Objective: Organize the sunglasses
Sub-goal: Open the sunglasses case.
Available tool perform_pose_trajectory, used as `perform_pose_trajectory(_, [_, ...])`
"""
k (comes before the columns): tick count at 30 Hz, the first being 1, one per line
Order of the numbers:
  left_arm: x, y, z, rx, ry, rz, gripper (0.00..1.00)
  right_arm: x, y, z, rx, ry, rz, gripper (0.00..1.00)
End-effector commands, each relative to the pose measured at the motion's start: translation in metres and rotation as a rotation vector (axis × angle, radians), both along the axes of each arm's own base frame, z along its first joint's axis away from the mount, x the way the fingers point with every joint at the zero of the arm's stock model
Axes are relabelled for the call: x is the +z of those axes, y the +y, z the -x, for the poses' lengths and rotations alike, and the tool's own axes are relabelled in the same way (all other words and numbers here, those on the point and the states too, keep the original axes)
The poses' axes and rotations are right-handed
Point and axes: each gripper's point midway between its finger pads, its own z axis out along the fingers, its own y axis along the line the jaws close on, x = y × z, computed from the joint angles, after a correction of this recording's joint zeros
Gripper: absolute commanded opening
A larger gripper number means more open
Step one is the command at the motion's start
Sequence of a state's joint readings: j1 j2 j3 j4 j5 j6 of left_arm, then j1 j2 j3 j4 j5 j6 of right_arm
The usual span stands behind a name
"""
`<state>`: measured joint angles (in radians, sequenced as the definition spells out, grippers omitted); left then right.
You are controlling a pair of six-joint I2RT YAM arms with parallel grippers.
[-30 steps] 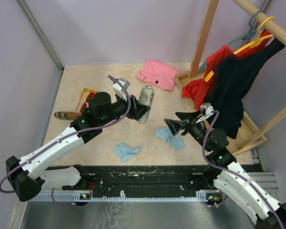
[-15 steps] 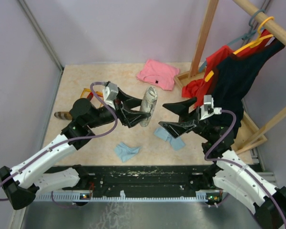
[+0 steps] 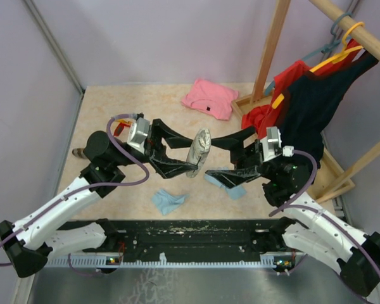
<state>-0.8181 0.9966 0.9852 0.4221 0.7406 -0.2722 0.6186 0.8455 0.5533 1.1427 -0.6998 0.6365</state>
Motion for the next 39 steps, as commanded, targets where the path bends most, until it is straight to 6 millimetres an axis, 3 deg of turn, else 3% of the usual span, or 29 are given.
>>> perform_pose_trajectory(1, [0.029, 0.005, 0.011, -0.036, -0.086, 0.064, 0.01, 0.018, 0.004, 0.006, -0.076, -0.085, 0.001, 0.87])
perform_pose_trajectory(13, [0.026, 0.0, 0.012, -0.065, -0.075, 0.051, 0.01, 0.019, 0.013, 0.013, -0.018, -0.091, 0.008, 0.85])
perform_pose_trajectory(22, [0.025, -0.001, 0.011, -0.067, -0.079, 0.043, 0.01, 0.022, 0.012, 0.018, 0.016, -0.091, -0.016, 0.78])
perform_pose_trajectory(35, [0.022, -0.003, 0.009, -0.066, -0.072, 0.033, 0.01, 0.028, 0.013, 0.019, 0.039, -0.078, -0.036, 0.79])
perform_pose_trajectory(39, [0.02, -0.004, 0.008, -0.063, -0.068, 0.03, 0.01, 0.028, 0.014, 0.017, 0.039, -0.066, -0.034, 0.73])
